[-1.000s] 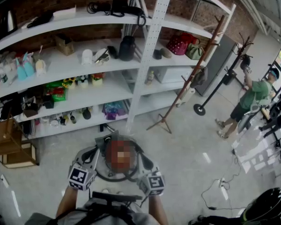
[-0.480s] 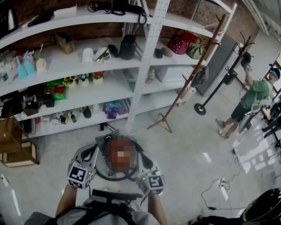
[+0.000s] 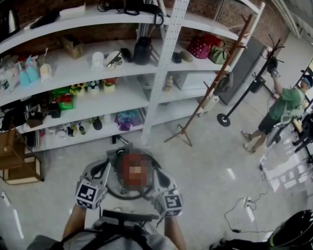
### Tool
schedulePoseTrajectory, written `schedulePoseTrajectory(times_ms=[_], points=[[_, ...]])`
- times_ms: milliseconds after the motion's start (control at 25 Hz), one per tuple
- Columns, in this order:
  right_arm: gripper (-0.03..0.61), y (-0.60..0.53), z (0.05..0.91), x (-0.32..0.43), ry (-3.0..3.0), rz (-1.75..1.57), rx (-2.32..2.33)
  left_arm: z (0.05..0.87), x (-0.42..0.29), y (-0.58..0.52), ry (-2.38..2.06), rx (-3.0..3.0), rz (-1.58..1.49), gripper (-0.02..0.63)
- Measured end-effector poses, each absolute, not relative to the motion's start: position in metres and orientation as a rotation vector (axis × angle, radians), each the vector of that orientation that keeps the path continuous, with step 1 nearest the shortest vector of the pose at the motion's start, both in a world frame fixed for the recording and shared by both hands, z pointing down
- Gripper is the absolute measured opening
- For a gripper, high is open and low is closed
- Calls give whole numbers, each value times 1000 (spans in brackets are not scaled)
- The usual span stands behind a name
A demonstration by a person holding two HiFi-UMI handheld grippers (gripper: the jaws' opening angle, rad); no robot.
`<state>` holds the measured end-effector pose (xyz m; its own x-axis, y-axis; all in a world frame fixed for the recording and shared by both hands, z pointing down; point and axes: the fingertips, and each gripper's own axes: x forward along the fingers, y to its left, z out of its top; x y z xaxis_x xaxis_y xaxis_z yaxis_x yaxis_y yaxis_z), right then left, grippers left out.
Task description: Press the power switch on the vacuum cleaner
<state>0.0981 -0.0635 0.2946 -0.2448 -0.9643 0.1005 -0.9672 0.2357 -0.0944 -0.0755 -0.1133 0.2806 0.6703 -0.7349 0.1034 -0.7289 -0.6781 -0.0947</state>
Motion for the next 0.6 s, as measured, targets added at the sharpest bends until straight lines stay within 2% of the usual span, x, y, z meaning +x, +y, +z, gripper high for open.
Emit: schedulePoseTrajectory(times_ms=[600], points=[[6,-62,296,102,-2454,235,1933,279,-73,-115,1244,-2832,-198,8]])
